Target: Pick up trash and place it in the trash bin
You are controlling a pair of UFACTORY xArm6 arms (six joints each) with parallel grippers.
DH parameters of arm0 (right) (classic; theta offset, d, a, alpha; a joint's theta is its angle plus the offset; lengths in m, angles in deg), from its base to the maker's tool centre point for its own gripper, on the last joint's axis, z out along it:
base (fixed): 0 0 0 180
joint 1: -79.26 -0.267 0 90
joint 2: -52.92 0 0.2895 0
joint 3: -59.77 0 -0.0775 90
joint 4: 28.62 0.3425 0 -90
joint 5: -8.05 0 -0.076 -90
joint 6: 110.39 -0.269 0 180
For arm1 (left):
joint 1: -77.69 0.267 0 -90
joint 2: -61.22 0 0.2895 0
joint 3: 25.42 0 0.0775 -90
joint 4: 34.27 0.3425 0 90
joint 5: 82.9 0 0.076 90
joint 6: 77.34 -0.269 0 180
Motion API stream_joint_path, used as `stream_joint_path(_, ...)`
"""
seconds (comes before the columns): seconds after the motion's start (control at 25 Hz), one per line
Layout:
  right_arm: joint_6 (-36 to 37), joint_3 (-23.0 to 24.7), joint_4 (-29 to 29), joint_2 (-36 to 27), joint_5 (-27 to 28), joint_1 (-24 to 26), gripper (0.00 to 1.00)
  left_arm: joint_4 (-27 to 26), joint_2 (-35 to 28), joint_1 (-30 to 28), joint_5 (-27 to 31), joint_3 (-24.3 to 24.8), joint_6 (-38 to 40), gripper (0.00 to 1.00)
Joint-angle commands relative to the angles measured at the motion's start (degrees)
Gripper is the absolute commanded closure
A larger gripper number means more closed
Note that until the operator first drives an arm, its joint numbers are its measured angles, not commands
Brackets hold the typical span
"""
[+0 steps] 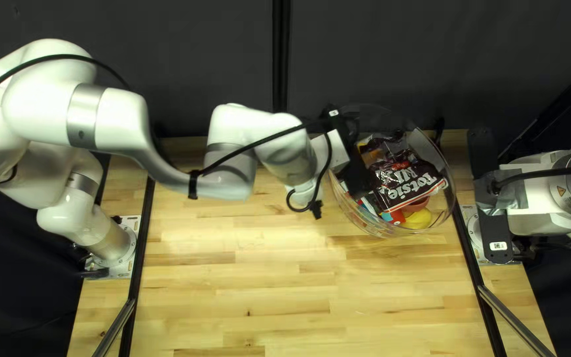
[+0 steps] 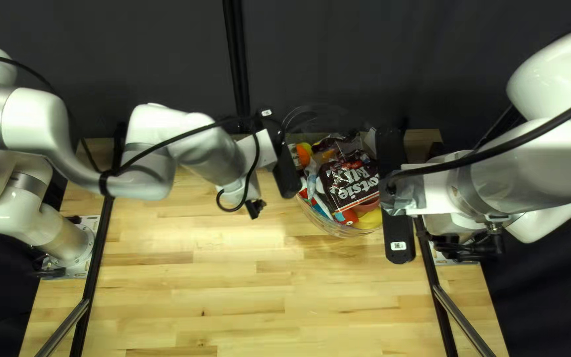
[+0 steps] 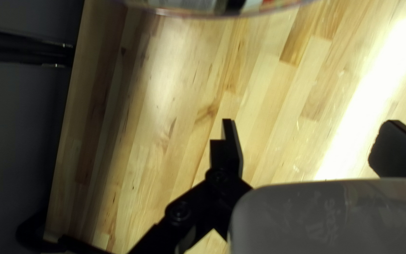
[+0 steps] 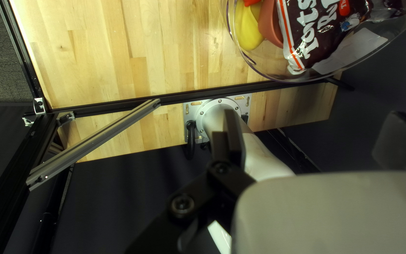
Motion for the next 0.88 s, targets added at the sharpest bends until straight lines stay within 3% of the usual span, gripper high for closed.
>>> stream_joint_path(0.04, 0.0, 0.0, 0.0, 0.0, 0.0, 0.0, 0.0, -0.08, -0.11, -0.17, -0.21, 0.31, 0.1, 0.0)
stream_joint_path(0.68, 0.0, 0.0, 0.0, 0.0, 0.0, 0.0, 0.0, -0.29, -0.39, -0.1, -0.41, 0.78, 0.26, 0.0)
stream_joint_path(0.76, 0.0, 0.0, 0.0, 0.0, 0.0, 0.0, 0.0, -0.45, -2.2, -0.45, 1.61, 0.54, -0.43, 0.0)
stream_joint_path(0.84, -8.57, 5.66, 1.12, -8.01, 4.49, -9.35, 0.0, -0.37, -4.23, -0.97, 3.63, 0.46, -1.31, 0.0)
stream_joint_path(0.88, -31.87, 9.87, 7.4, -17.17, 12.57, -31.1, 0.0, -0.37, -5.19, -1.22, 4.47, 0.54, -1.71, 0.0)
